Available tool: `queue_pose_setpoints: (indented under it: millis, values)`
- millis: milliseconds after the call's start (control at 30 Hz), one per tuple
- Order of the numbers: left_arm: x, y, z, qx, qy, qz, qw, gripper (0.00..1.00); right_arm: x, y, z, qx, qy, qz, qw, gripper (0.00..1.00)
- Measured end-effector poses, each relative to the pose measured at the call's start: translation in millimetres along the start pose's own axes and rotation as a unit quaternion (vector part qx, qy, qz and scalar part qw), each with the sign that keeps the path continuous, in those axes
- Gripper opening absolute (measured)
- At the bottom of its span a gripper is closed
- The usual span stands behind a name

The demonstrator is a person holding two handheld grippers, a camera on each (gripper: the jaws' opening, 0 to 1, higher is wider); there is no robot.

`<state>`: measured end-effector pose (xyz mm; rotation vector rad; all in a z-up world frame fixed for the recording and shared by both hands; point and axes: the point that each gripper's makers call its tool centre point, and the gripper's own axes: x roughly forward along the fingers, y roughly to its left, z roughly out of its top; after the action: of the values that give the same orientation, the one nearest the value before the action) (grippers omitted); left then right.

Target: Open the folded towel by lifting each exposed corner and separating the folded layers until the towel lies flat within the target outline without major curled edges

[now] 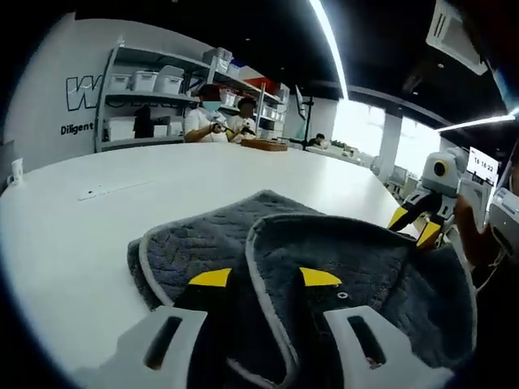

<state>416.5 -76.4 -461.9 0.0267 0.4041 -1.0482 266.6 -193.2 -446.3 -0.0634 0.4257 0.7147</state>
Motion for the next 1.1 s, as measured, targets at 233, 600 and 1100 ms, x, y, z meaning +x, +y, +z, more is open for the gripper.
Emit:
queue_pose_setpoints:
  millis: [233, 600, 1100]
  values:
    - [0, -7.3, 0.2, 0.006, 0.001, -0.01, 0.9999, 0.19, 0, 0, 0.9, -0.001, -0.001, 0.002, 1.0, 0.25]
    - [-3, -11.1, 3.1, 0.0, -0.006, -0.016, 0.9998, 0.03, 0, -1, 3.6, -0.004, -0.004, 0.003, 1.0, 0.25]
    - [-20, -58.7, 35.3, 0.125, -0.064, -0.092, 0.9857, 0.02, 0, -4, 12.5, -0.015, -0.016, -0.003, 0.9997, 0.26]
